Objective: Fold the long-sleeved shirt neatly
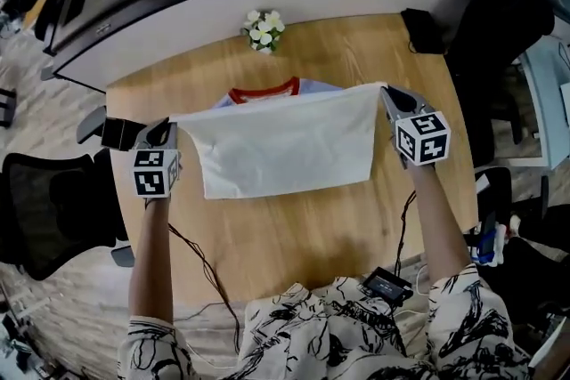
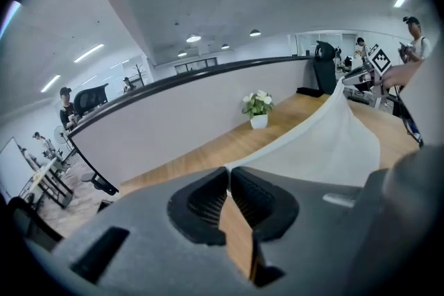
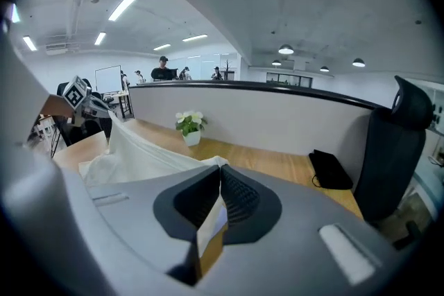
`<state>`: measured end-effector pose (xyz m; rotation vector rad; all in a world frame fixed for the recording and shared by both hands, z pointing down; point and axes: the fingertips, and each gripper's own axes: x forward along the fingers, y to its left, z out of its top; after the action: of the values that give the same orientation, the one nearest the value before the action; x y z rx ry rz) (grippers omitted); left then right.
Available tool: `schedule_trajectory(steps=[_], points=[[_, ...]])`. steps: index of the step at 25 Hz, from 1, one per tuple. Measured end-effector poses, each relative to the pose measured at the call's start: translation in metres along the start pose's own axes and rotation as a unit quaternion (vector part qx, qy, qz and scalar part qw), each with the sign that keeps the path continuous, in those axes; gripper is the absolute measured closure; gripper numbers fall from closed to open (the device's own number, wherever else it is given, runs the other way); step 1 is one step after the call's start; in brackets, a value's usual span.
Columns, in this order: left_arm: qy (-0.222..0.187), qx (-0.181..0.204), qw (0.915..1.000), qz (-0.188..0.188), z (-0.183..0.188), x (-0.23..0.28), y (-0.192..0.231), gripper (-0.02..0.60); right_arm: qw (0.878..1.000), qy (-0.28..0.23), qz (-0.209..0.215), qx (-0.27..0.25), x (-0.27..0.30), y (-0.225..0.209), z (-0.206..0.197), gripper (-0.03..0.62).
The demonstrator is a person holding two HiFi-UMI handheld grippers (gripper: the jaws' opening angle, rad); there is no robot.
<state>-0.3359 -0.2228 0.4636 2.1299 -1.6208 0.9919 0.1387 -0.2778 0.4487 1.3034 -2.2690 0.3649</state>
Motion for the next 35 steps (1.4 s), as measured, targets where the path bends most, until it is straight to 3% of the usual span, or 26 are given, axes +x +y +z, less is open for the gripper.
schedule_trajectory(steps=[11,19,21,23,24,27,29,31,33,35], points=[[0.088,0.002,0.9958,-0.027,-0.037,0.125,0.010,0.555,0.995,0.098,0.009,0.004,0.114,-0.031,-0.069,0.577],[0.126,0.022,0.9899,-0.061,-0.059,0.171,0.012,0.543,0.990,0.142,0.002,0.007,0.158,-0.038,-0.102,0.572],[0.122,-0.002,0.9886,-0.088,-0.061,0.175,0.012,0.522,0.990,0.142,0.009,0.015,0.162,-0.039,-0.104,0.562],[0.115,-0.026,0.9867,-0.112,-0.059,0.176,0.017,0.435,0.990,0.133,0.023,0.037,0.164,-0.043,-0.103,0.523],[0.111,-0.032,0.9860,-0.120,-0.057,0.176,0.022,0.393,0.990,0.127,0.029,0.051,0.163,-0.047,-0.102,0.494],[0.079,-0.033,0.9874,-0.133,-0.043,0.172,0.038,0.351,0.993,0.093,0.031,0.061,0.155,-0.068,-0.085,0.447],[0.048,-0.006,0.9896,-0.135,-0.027,0.166,0.043,0.344,0.997,0.056,0.037,0.022,0.150,-0.075,-0.063,0.439],[0.031,0.065,0.9877,-0.139,-0.016,0.161,0.037,0.345,0.996,0.040,0.065,-0.055,0.148,-0.065,-0.047,0.439],[0.042,0.132,0.9782,-0.155,-0.019,0.160,0.023,0.364,0.984,0.050,0.107,-0.135,0.149,-0.043,-0.045,0.439],[0.068,0.149,0.9723,-0.167,-0.034,0.166,0.013,0.387,0.970,0.072,0.149,-0.175,0.152,-0.021,-0.056,0.440]])
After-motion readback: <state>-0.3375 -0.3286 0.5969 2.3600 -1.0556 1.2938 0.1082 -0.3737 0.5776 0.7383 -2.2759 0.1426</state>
